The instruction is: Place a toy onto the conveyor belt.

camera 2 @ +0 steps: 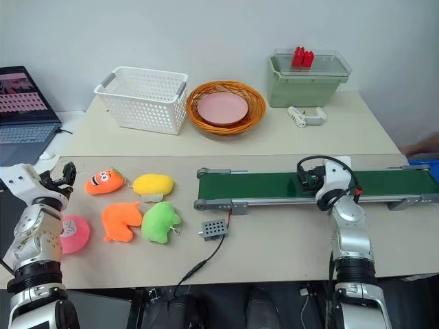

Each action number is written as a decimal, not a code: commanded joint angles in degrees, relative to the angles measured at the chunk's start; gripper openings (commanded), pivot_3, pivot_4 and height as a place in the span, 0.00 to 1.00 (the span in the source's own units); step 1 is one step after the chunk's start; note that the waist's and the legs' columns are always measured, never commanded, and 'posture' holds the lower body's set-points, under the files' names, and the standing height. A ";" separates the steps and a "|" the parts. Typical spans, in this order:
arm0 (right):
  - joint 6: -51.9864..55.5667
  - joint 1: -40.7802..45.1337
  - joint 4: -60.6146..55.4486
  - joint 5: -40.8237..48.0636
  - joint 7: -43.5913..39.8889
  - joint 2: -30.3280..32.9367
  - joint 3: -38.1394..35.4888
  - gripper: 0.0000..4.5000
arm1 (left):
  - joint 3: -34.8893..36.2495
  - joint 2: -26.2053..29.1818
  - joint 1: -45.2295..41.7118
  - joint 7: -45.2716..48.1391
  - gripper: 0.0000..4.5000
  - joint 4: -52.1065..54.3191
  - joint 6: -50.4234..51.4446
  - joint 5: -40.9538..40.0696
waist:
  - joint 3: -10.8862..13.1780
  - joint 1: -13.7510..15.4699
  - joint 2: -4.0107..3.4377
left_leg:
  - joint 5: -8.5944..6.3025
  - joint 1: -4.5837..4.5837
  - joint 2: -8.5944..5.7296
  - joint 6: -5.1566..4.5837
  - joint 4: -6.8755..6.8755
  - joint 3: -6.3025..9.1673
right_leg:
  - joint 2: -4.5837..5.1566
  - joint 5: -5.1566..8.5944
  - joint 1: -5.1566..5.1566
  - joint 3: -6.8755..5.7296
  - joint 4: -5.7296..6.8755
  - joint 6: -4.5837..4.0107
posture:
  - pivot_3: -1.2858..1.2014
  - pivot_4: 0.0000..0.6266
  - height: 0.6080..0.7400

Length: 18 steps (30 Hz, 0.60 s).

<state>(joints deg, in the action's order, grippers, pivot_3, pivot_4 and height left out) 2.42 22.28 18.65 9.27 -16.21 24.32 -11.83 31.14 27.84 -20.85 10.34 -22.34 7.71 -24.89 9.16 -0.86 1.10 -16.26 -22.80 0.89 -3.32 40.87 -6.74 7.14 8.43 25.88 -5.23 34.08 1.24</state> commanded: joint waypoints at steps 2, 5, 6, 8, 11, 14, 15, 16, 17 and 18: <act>-1.95 0.74 -1.65 -0.22 0.21 0.33 -0.76 1.00 | -1.24 0.36 -0.94 0.14 0.80 3.67 -0.13 0.80 | 0.00 0.02 0.00 | 0.00 0.00 0.00 0.00 0.00 0.00 | 0.00 0.00 0.00 0.00 0.00 0.00 | 0.52 0.24 1.00; -1.88 0.76 -1.57 -0.42 0.17 0.38 -0.68 1.00 | -1.85 -0.01 -1.25 -0.36 0.80 3.77 0.48 1.02 | 0.00 0.10 0.00 | 0.00 0.00 -0.01 0.00 0.00 0.00 | 0.01 0.00 0.00 0.00 0.00 0.00 | 0.52 0.24 1.00; -1.87 0.80 -1.55 -0.45 0.13 0.39 -0.65 1.00 | -1.85 -0.03 -1.25 -0.41 0.80 3.79 0.56 0.94 | 0.00 0.07 0.00 | 0.00 0.00 -0.01 0.00 0.00 0.00 | 0.01 0.00 -0.01 0.00 0.00 0.00 | 0.52 0.24 1.00; -1.58 1.34 -2.00 -0.52 -0.28 0.31 -0.11 1.00 | -1.75 -0.04 -1.31 -0.34 0.80 3.94 0.62 0.72 | 0.00 0.02 0.00 | 0.00 0.00 0.00 0.00 0.00 0.00 | 0.00 0.00 0.00 0.00 0.00 0.00 | 0.52 0.24 1.00; -0.24 3.15 -5.07 0.15 -3.69 -0.21 2.78 1.00 | -1.79 0.03 -1.25 -0.32 0.80 4.13 0.72 0.76 | 0.00 -0.26 0.00 | 0.00 0.00 -0.01 0.00 0.00 0.00 | 0.00 0.00 0.00 0.00 0.00 0.00 | 0.52 0.24 1.00; 3.40 4.29 -13.01 5.50 -15.36 -0.63 8.75 1.00 | -1.85 -0.05 -1.50 -0.34 0.80 3.98 0.65 0.76 | 0.00 -0.99 0.00 | 0.00 0.02 0.01 0.00 0.00 -0.02 | 0.00 0.00 0.04 0.05 0.00 0.00 | 0.52 0.24 1.00; 4.67 4.30 -15.66 7.34 -18.82 -0.43 10.24 1.00 | -1.91 -0.13 -1.56 -0.39 0.80 3.96 0.66 0.77 | 0.00 -1.08 0.00 | 0.01 0.04 0.04 0.00 -0.01 0.01 | -0.02 0.00 0.05 0.05 0.02 0.00 | 0.52 0.24 1.00; 6.14 4.29 -18.30 9.04 -21.99 0.05 11.72 1.00 | -1.95 -0.24 -1.58 -0.37 0.80 3.98 0.67 0.72 | 0.00 -1.08 0.00 | 0.01 0.03 0.05 0.01 0.00 0.03 | -0.04 0.00 0.05 0.04 0.02 0.00 | 0.52 0.24 1.00; 9.00 3.79 -23.05 12.62 -28.01 1.77 14.17 1.00 | -2.15 -0.43 -1.59 -0.31 0.80 4.08 0.72 0.71 | 0.00 -1.04 0.00 | 0.01 0.02 0.04 0.01 0.00 0.04 | -0.04 0.00 0.05 0.02 0.03 0.00 | 0.52 0.24 1.00; 11.18 3.40 -26.46 15.19 -32.32 3.03 15.83 1.00 | -2.29 -0.56 -1.59 -0.28 0.80 4.15 0.76 0.71 | 0.00 -0.88 0.00 | 0.01 0.02 0.04 0.00 -0.01 0.05 | -0.04 0.00 0.04 0.02 0.05 -0.01 | 0.52 0.24 1.00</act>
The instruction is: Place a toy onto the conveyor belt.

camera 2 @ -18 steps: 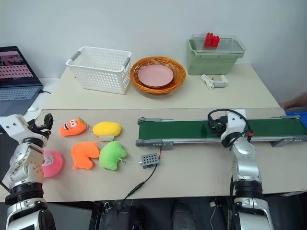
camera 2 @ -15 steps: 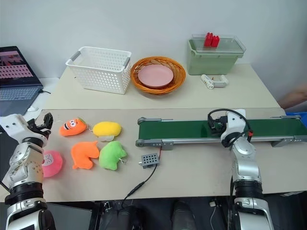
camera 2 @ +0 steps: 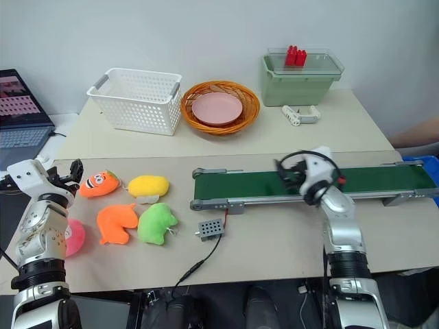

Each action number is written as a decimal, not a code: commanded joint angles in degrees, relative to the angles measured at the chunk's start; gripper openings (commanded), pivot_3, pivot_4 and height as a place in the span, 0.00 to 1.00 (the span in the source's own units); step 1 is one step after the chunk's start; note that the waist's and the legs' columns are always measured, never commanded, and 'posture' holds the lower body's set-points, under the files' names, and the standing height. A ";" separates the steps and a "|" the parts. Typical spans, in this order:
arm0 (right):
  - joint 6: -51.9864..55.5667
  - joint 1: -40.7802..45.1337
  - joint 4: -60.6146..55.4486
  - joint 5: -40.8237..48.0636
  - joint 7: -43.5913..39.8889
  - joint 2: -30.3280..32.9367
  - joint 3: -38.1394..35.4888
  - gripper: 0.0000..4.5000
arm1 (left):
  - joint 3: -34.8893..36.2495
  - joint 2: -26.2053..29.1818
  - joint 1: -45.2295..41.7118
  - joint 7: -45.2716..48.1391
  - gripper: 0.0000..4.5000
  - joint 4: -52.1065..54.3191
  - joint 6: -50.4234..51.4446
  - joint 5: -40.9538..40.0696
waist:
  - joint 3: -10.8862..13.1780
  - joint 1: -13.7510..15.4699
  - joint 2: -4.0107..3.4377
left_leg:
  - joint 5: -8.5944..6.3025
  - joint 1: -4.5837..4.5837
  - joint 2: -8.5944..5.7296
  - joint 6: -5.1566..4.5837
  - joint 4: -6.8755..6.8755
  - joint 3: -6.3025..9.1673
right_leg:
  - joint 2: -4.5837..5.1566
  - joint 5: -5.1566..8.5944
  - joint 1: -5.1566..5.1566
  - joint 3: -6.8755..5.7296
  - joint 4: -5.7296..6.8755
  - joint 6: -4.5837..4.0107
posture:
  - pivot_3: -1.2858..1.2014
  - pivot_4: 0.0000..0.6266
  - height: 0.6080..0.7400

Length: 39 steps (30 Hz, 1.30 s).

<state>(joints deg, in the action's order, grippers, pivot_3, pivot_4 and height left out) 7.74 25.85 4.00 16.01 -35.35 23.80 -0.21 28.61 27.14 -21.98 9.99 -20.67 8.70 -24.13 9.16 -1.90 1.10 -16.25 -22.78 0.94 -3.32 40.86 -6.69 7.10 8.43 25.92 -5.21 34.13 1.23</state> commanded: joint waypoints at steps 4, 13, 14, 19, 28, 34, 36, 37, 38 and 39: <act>12.22 -0.27 -20.46 14.40 -26.03 10.24 8.96 1.00 | -0.01 -0.05 -0.60 0.23 0.80 2.65 -0.08 -0.07 | -0.01 1.34 0.02 | -0.07 -0.14 -0.04 -0.13 0.05 0.08 | 0.06 -0.01 -0.02 -0.13 -0.04 0.00 | 0.52 0.24 1.00; 14.21 2.18 -20.22 13.92 -30.84 11.42 10.53 1.00 | 0.57 6.27 6.09 5.10 0.80 16.46 9.24 -2.14 | 0.01 1.49 0.06 | -0.19 -0.11 -0.09 -0.27 0.26 0.08 | 0.23 -0.04 -0.08 -0.21 -0.07 0.04 | 0.52 0.24 1.00; 14.18 2.12 -20.08 13.75 -30.99 11.30 10.71 1.00 | 1.88 8.29 8.35 6.52 0.80 19.21 11.56 -3.13 | 0.01 1.40 0.06 | -0.16 -0.10 -0.08 -0.21 0.22 0.06 | 0.23 -0.03 -0.03 -0.21 -0.06 0.02 | 0.52 0.24 1.00; 13.16 2.23 -18.03 12.30 -32.03 10.52 11.85 1.00 | 7.47 19.41 25.15 17.22 0.80 33.87 23.77 -7.32 | 0.03 0.59 0.06 | -0.12 -0.13 0.00 -0.04 0.05 0.01 | 0.16 0.07 0.22 -0.14 0.00 -0.10 | 0.52 0.24 1.00; 12.37 3.08 -15.36 11.04 -33.88 8.91 12.63 1.00 | 19.12 18.51 43.28 19.64 0.80 46.63 34.02 -8.68 | 0.05 1.83 0.05 | -0.26 -0.10 -0.03 0.38 -0.01 0.09 | 0.21 0.24 0.21 -0.21 -0.01 -0.26 | 0.52 0.24 1.00; 12.45 3.46 -14.87 10.72 -34.71 8.21 12.85 1.00 | 18.88 16.11 46.94 20.72 0.80 45.43 33.22 -7.26 | 0.04 2.00 0.06 | -0.23 -0.10 -0.03 0.32 -0.02 0.08 | 0.18 0.29 0.22 -0.21 0.00 -0.35 | 0.52 0.24 1.00; 12.60 3.38 -14.82 10.54 -34.72 8.04 12.57 1.00 | 17.37 15.27 46.90 21.06 0.80 43.76 32.15 -6.66 | 0.04 1.97 0.06 | -0.23 -0.11 -0.03 0.30 -0.02 0.06 | 0.18 0.29 0.23 -0.20 0.00 -0.35 | 0.52 0.24 1.00; 12.63 3.34 -14.72 10.43 -34.70 8.00 12.43 1.00 | 16.64 14.82 46.51 21.09 0.80 42.85 31.62 -6.31 | 0.04 1.96 0.06 | -0.19 -0.10 -0.03 0.24 -0.02 0.06 | 0.18 0.29 0.23 -0.20 -0.01 -0.35 | 0.52 0.24 1.00; 12.67 3.29 -14.65 10.39 -34.66 7.97 12.31 1.00 | 16.03 14.55 46.23 21.19 0.80 42.12 31.07 -5.84 | 0.04 1.97 0.06 | -0.18 -0.10 -0.03 0.21 -0.02 0.06 | 0.18 0.30 0.23 -0.20 -0.01 -0.37 | 0.52 0.24 1.00; 12.70 3.17 -14.69 10.31 -34.57 8.04 12.23 1.00 | 15.50 14.28 45.77 21.26 0.80 41.23 30.63 -5.50 | 0.04 1.97 0.06 | -0.12 -0.09 -0.03 0.10 -0.02 0.07 | 0.17 0.32 0.23 -0.21 0.00 -0.40 | 0.52 0.24 1.00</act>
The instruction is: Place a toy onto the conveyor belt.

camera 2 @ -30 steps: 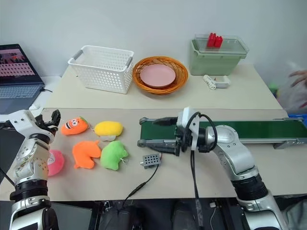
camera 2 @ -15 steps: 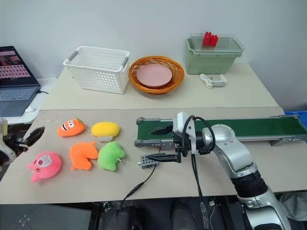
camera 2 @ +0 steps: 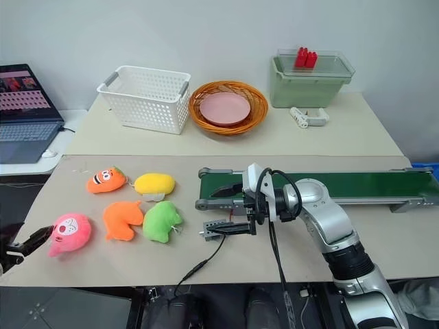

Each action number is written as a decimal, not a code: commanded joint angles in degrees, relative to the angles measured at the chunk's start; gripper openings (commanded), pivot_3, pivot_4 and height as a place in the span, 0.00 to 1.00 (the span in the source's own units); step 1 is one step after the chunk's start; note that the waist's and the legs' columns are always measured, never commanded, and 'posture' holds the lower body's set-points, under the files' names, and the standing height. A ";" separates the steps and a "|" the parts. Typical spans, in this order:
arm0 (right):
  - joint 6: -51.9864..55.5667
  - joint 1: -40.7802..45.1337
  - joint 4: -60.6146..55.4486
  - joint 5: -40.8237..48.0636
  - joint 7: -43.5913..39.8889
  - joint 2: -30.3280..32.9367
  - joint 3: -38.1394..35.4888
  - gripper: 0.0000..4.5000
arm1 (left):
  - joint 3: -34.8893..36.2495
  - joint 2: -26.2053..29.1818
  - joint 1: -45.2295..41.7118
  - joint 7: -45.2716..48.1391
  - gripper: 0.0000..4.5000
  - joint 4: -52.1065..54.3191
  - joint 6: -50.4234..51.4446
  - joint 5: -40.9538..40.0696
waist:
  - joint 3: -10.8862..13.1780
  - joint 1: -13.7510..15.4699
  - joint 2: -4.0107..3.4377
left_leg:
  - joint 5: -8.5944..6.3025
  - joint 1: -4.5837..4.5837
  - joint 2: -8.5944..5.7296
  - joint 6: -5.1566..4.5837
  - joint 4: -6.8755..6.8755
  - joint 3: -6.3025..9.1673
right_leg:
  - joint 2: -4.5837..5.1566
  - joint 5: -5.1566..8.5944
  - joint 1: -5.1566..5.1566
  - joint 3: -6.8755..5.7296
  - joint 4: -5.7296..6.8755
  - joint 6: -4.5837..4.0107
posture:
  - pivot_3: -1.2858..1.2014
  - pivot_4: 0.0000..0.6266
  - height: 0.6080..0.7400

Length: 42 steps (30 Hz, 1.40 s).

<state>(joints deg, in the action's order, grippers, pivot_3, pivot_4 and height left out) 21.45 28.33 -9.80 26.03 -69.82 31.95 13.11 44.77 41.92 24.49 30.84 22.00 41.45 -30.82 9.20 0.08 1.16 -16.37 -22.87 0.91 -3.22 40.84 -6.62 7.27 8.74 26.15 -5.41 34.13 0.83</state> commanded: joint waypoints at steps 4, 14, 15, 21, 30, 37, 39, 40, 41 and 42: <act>-0.58 0.25 -1.38 0.42 0.20 0.11 -1.42 1.00 | -2.90 -0.87 -2.94 0.67 0.80 -6.40 -4.22 2.95 | 0.00 0.15 0.00 | 0.00 -0.01 0.01 0.00 0.00 0.02 | -0.01 0.01 0.00 -0.01 0.00 -0.02 | 0.52 0.24 1.00; 0.46 -1.16 -3.17 1.06 1.41 0.94 -2.48 1.00 | -10.97 -0.26 -10.99 1.95 0.80 -18.13 -9.15 7.23 | -0.01 0.28 0.02 | -0.02 -0.03 0.01 -0.03 0.00 0.00 | 0.02 -0.01 0.02 -0.03 0.00 -0.03 | 0.52 0.24 1.00; 0.49 -1.39 -3.39 1.07 1.56 1.04 -2.51 1.00 | -12.10 -0.14 -11.86 2.17 0.80 -20.00 -10.19 8.17 | -0.01 0.28 0.01 | -0.02 -0.02 0.00 -0.03 0.00 0.00 | 0.02 -0.01 0.02 -0.02 0.00 -0.03 | 0.52 0.24 1.00; 0.83 -2.24 -4.36 1.39 2.60 1.14 -3.02 1.00 | -17.49 0.26 -14.30 1.22 0.80 -28.42 -15.44 14.40 | -0.02 0.35 0.00 | -0.02 0.03 0.00 -0.03 -0.01 -0.02 | 0.05 -0.01 0.01 -0.02 0.02 -0.04 | 0.52 0.24 1.00; 1.36 -2.94 -5.28 1.42 3.72 1.36 -3.37 1.00 | -18.57 0.31 -15.51 1.79 0.53 -29.92 -17.48 15.55 | -0.09 0.40 -0.13 | -0.05 0.09 0.01 0.04 -0.03 -0.01 | 0.12 -0.02 0.00 -0.02 0.08 -0.04 | 0.52 0.24 1.00; 0.91 -2.91 -4.90 0.50 4.68 1.16 -3.41 1.00 | -18.85 0.35 -16.40 1.39 0.04 -29.71 -16.29 15.52 | -0.09 0.43 -0.13 | -0.04 0.09 0.01 0.02 -0.04 -0.01 | 0.12 -0.02 0.00 -0.02 0.08 -0.04 | 0.52 0.24 1.00; 0.83 -2.88 -4.82 0.41 4.79 1.15 -3.39 1.00 | -19.25 0.52 -16.56 1.30 0.01 -29.72 -16.50 16.01 | -0.09 0.45 -0.13 | -0.04 0.08 0.01 0.01 -0.03 -0.01 | 0.13 -0.02 0.00 -0.02 0.08 -0.04 | 0.52 0.24 1.00; 0.86 -2.88 -4.85 0.46 4.80 1.15 -3.39 1.00 | -19.39 0.57 -16.61 1.27 0.01 -29.73 -16.60 16.18 | -0.09 0.46 -0.13 | -0.04 0.08 0.01 0.01 -0.04 -0.01 | 0.13 -0.02 0.00 -0.02 0.08 -0.04 | 0.52 0.24 1.00; 0.84 -2.87 -4.79 0.45 4.89 1.11 -3.39 1.00 | -19.65 0.57 -16.77 1.09 0.01 -29.76 -16.79 16.51 | -0.09 0.46 -0.13 | -0.04 0.08 0.01 0.01 -0.04 -0.01 | 0.13 -0.02 0.00 -0.02 0.08 -0.04 | 0.52 0.24 1.00; 0.82 -2.86 -4.75 0.43 4.97 1.08 -3.38 1.00 | -19.79 0.54 -16.89 0.97 0.01 -29.79 -16.90 16.75 | -0.09 0.47 -0.13 | -0.04 0.08 0.01 0.01 -0.04 -0.01 | 0.12 -0.02 0.00 -0.02 0.08 -0.04 | 0.52 0.24 1.00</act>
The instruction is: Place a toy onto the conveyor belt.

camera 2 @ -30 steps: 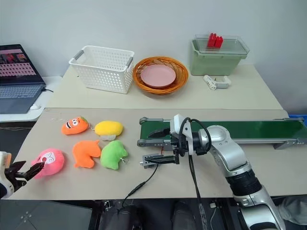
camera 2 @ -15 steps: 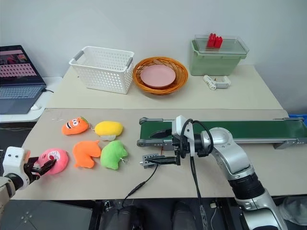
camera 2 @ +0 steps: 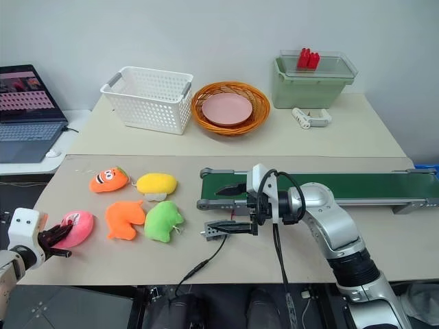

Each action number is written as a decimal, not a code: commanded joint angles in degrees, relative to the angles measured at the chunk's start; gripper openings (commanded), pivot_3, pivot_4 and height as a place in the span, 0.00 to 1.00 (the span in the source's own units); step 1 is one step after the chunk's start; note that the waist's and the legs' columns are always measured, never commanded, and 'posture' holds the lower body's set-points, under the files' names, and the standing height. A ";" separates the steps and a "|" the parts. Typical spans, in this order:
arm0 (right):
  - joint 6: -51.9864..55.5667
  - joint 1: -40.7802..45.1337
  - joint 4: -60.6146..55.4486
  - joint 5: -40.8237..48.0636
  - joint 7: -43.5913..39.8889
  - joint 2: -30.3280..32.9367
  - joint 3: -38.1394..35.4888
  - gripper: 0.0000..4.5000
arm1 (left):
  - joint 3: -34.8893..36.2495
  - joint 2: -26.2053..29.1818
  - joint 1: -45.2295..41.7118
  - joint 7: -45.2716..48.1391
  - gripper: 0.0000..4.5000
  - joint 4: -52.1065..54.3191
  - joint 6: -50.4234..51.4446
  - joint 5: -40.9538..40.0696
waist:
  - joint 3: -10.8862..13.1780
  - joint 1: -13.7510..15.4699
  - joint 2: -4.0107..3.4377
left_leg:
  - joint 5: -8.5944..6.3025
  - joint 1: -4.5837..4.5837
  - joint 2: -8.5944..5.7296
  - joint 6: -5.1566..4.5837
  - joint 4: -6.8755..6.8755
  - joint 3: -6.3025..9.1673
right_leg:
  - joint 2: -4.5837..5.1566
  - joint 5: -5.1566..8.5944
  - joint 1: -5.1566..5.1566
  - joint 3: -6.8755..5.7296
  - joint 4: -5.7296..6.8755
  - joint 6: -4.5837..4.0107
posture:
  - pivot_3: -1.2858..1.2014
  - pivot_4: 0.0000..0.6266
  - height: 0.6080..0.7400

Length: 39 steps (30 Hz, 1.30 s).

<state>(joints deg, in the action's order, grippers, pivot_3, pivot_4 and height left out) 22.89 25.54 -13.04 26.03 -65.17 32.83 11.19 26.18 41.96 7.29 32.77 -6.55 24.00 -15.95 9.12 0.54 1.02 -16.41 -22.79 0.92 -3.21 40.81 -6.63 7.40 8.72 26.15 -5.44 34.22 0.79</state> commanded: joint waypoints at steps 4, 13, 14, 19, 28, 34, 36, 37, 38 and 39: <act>-1.23 0.31 -0.44 -0.27 0.68 -0.13 -1.11 1.00 | -0.16 -1.41 -1.66 -3.96 0.01 -0.32 -0.54 1.80 | 0.00 0.10 0.00 | 0.00 0.00 0.00 0.00 0.00 0.01 | 0.00 0.00 0.00 -0.01 0.01 0.00 | 0.52 0.24 1.00; -2.26 1.25 2.13 -1.52 1.44 -0.43 -2.10 1.00 | 8.34 -10.98 -12.84 -22.06 0.01 16.05 1.30 -3.88 | 0.01 0.08 0.21 | 0.01 -0.18 -0.03 -0.05 0.03 0.05 | 0.03 -0.18 0.01 -0.04 -0.13 0.15 | 0.52 0.24 1.00; -2.26 1.29 2.28 -1.52 1.46 -0.40 -2.26 1.00 | 8.06 -11.27 -14.78 -22.54 0.01 18.15 1.91 -5.05 | 0.01 0.21 0.22 | 0.02 -0.18 -0.03 -0.05 0.03 0.05 | 0.03 -0.19 0.01 -0.05 -0.13 0.15 | 0.52 0.24 1.00; -2.41 1.34 2.81 -2.12 2.15 -0.18 -2.92 1.00 | 0.37 -7.06 -25.91 -17.46 0.01 23.05 5.85 -7.66 | 0.01 0.29 0.23 | 0.03 -0.17 -0.10 -0.06 0.11 0.08 | 0.02 -0.21 -0.10 -0.08 -0.11 0.18 | 0.52 0.24 1.00; -2.34 -0.61 2.80 -2.82 7.35 1.17 -8.12 1.00 | -14.87 -6.59 -39.67 11.10 0.01 18.89 15.38 -25.66 | 0.04 -0.19 0.26 | 0.11 -0.20 -0.01 0.01 0.10 0.00 | -0.34 -0.19 -0.08 -0.03 -0.08 0.22 | 0.52 0.24 1.00; -0.96 -5.56 -0.70 -2.10 9.43 3.80 -11.94 1.00 | -23.63 -4.01 -45.27 25.40 0.01 9.03 14.04 -22.51 | 0.04 -0.40 0.27 | 0.13 -0.15 -0.09 0.01 0.12 -0.04 | -0.40 -0.15 -0.11 0.05 -0.11 0.27 | 0.52 0.24 1.00; -0.50 -7.66 -1.87 -1.55 10.30 4.63 -13.78 1.00 | -26.69 -4.53 -47.67 27.43 0.01 4.01 11.85 -19.14 | 0.05 -0.33 0.27 | 0.14 -0.15 -0.08 0.02 0.13 -0.03 | -0.43 -0.14 -0.11 0.06 -0.12 0.28 | 0.52 0.24 1.00; -0.27 -8.74 -2.39 -1.24 10.78 4.98 -14.74 1.00 | -28.33 -4.50 -48.49 28.92 0.01 2.09 10.47 -17.33 | 0.05 -0.28 0.27 | 0.14 -0.16 -0.09 0.02 0.15 -0.04 | -0.44 -0.13 -0.12 0.06 -0.14 0.29 | 0.52 0.24 1.00; -0.20 -9.92 -2.92 -1.23 11.31 5.41 -15.63 1.00 | -29.78 -4.61 -49.27 30.47 0.01 0.25 9.06 -15.75 | 0.05 -0.25 0.27 | 0.14 -0.15 -0.09 0.02 0.14 -0.03 | -0.43 -0.13 -0.12 0.07 -0.14 0.30 | 0.52 0.24 1.00; -0.12 -10.84 -3.38 -1.17 11.76 5.70 -16.31 1.00 | -30.72 -4.91 -49.96 31.51 0.01 -1.31 7.86 -14.58 | 0.05 -0.21 0.27 | 0.14 -0.14 -0.10 0.02 0.14 -0.03 | -0.43 -0.13 -0.13 0.08 -0.14 0.30 | 0.52 0.24 1.00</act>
<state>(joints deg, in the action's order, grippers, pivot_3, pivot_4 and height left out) 22.60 15.24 -13.73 23.82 -54.35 37.60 -2.05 -3.43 37.00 -40.68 61.81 -6.32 34.87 -32.65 9.16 0.33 1.29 -16.27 -22.93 0.82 -3.19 40.94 -6.67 6.96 8.59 26.03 -5.34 34.07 1.07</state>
